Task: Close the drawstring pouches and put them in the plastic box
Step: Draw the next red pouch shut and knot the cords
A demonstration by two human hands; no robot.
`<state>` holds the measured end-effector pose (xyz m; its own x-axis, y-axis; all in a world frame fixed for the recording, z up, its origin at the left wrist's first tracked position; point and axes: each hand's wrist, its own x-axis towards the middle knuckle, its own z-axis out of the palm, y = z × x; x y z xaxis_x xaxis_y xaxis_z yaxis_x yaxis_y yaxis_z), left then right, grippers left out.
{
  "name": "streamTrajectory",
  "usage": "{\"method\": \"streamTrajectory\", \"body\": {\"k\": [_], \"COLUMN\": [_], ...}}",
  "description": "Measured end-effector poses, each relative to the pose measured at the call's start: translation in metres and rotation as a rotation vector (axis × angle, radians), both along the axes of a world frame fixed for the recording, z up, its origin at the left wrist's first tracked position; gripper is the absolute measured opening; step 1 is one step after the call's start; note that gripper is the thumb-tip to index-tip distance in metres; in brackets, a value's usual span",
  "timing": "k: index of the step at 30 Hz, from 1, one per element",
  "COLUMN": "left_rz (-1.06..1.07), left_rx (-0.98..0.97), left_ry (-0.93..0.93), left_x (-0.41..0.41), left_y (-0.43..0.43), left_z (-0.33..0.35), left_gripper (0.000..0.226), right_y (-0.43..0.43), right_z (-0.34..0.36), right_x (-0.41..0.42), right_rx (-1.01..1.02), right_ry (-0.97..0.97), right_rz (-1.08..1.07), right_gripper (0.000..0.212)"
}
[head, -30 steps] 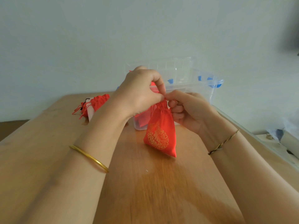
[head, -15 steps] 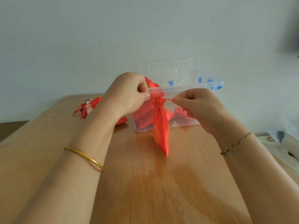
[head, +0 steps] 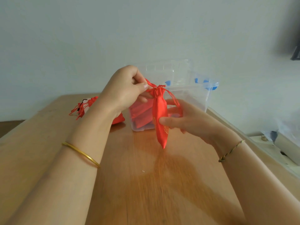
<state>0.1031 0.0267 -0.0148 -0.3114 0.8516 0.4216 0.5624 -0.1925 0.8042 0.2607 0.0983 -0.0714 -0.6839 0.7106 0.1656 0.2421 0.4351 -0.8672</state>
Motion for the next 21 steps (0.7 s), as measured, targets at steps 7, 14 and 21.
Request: {"method": "streamTrajectory", "body": {"k": [7,14,21], "left_rz": [0.02,0.009,0.501], "left_rx": [0.057,0.159,0.231], "left_ry": [-0.24,-0.462,-0.455], "left_x": [-0.004,-0.022,-0.079], "left_y": [0.008,0.021,0.045], "left_z": [0.011,0.034,-0.018], "left_gripper": [0.023,0.013,0.024], "right_y": [-0.005,0.008,0.071], "right_z": [0.009,0.069,0.123], "right_x": [-0.01,-0.013,-0.024], "right_rx": [0.115,0.317,0.372], "right_ry": [0.142,0.185,0.005], "right_rz": [-0.11,-0.28,-0.503], "right_gripper": [0.009,0.014,0.011]}}
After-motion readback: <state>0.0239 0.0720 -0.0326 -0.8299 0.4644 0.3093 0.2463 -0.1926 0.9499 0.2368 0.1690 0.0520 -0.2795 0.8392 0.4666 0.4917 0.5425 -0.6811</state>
